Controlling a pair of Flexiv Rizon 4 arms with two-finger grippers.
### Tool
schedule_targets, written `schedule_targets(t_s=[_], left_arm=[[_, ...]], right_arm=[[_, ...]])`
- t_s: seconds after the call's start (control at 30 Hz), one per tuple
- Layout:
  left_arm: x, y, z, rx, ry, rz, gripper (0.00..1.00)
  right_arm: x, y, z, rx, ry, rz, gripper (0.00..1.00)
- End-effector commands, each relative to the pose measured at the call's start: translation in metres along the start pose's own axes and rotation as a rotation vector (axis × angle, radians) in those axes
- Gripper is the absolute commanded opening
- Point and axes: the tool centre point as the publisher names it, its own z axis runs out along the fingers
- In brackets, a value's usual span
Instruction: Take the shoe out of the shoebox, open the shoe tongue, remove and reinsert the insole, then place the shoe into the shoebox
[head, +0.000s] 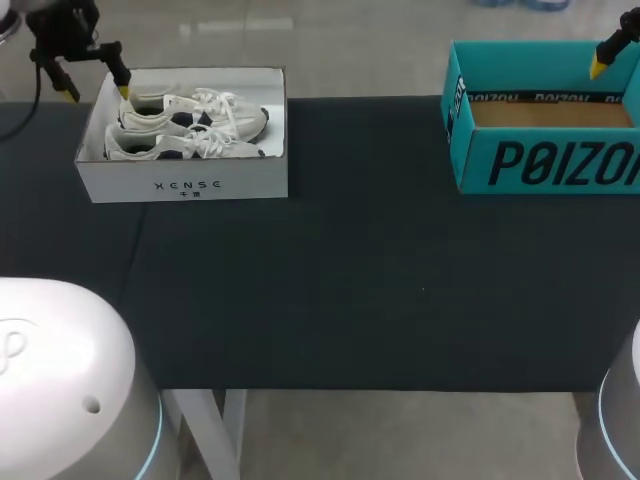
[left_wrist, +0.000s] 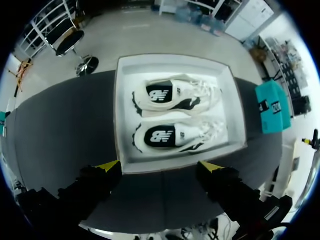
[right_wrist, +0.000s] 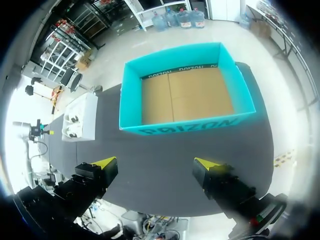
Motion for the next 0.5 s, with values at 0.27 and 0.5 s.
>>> schedule_targets(t_s=[0.27,0.5], left_arm=[[-0.011,-0.025,0.026,-0.025,-0.105,0.038,1.0],[-0.021,-0.038,0.048,0.016,-0.154,0.066,1.0]], right_arm=[[0.0,0.0,0.0,0.0,-0.002,0.0,1.0],[0.0,0.0,0.0,0.0,-0.002,0.0,1.0]])
